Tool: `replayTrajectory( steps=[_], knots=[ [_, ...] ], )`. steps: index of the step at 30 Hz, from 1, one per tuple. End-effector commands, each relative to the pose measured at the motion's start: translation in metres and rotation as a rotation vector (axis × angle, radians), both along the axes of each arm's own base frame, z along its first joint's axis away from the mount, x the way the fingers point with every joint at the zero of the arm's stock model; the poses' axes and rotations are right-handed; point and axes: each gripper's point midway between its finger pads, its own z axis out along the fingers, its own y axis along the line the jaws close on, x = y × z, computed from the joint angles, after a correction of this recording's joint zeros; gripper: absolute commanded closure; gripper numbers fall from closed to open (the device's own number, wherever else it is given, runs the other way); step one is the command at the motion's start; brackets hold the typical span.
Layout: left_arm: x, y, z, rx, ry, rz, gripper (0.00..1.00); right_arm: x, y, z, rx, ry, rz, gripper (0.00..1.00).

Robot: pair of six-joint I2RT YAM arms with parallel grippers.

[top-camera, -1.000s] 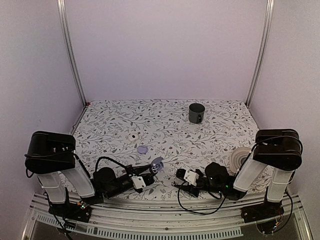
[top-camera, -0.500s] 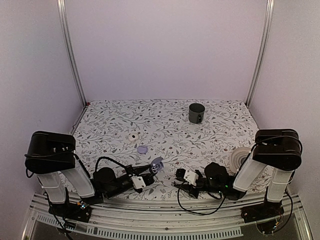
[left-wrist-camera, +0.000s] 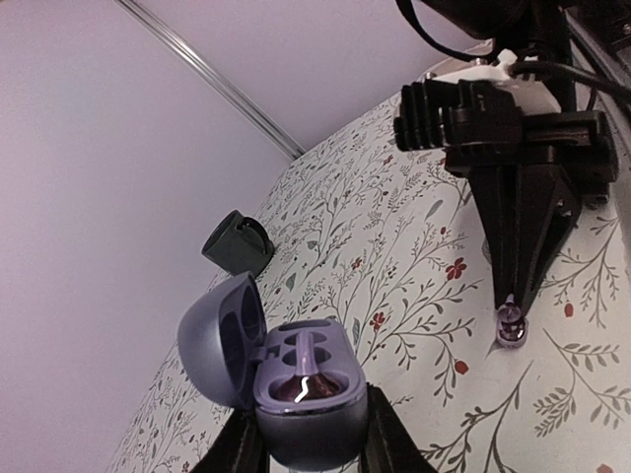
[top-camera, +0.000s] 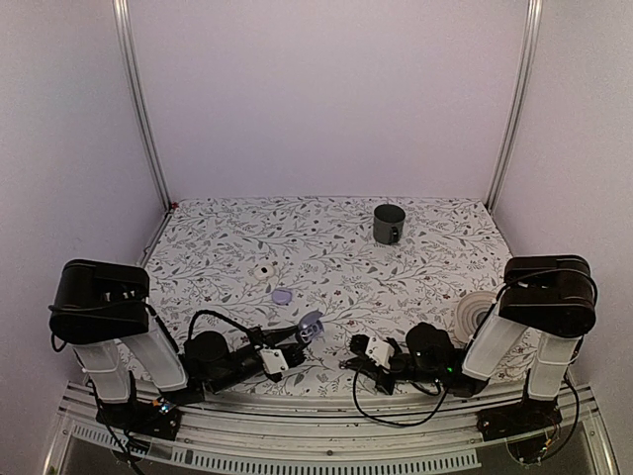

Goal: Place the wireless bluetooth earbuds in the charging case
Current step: Pick up the right earbud from the center of the board.

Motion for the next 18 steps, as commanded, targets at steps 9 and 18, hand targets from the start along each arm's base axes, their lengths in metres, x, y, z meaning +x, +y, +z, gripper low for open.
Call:
replayTrajectory(
  steps=[9, 18],
  knots=[
    [-0.025, -0.009, 0.023, -0.116, 0.018, -0.145, 1.00, 0.003, -0.001, 0.034, 0.019, -0.016, -0.008, 0.99],
    [-0.043, -0.025, 0.023, -0.126, 0.202, -0.348, 1.00, 0.002, -0.011, 0.081, -0.125, -0.046, 0.017, 0.99]
  ],
)
